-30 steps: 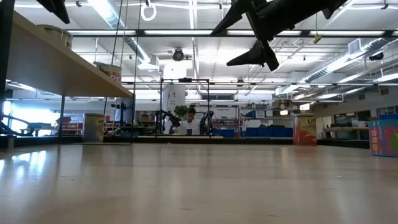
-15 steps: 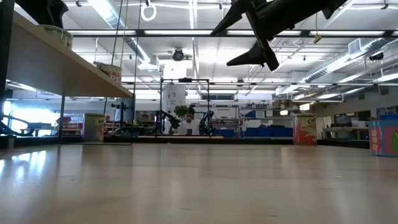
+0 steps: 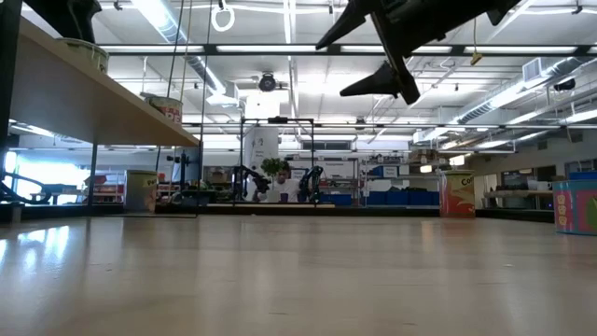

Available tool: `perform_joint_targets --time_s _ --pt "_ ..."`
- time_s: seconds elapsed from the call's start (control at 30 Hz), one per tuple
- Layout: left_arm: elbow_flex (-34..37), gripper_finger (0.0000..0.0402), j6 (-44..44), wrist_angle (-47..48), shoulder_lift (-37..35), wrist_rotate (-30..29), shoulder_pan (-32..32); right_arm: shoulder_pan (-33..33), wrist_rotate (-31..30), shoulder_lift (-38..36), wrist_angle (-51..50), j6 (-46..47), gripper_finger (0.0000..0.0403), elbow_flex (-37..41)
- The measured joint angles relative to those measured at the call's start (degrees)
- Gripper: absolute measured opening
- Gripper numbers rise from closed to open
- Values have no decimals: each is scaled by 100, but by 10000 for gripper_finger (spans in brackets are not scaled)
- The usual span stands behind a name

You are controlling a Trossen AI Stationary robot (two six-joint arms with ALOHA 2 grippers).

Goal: Pick and place cans onto a shelf
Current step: Put the bottom canned peaches on the shelf, then put the canned peaches on the shelf aligned with the other canned peaches

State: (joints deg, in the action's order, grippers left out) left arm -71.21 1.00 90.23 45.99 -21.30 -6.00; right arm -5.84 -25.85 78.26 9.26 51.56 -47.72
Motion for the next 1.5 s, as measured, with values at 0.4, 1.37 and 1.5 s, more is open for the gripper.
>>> perform_joint_targets --time_s 0.4,1.37,1.5 --pt "-1 192 -93 -1506 12 395 1 -62 0 0 -35 87 366 0" --pt "-59 149 596 -653 827 612 11 -14 192 0 -35 89 366 0" --pt "-284 149 613 -795 824 1107 12 -14 192 0 -35 -1 366 0"
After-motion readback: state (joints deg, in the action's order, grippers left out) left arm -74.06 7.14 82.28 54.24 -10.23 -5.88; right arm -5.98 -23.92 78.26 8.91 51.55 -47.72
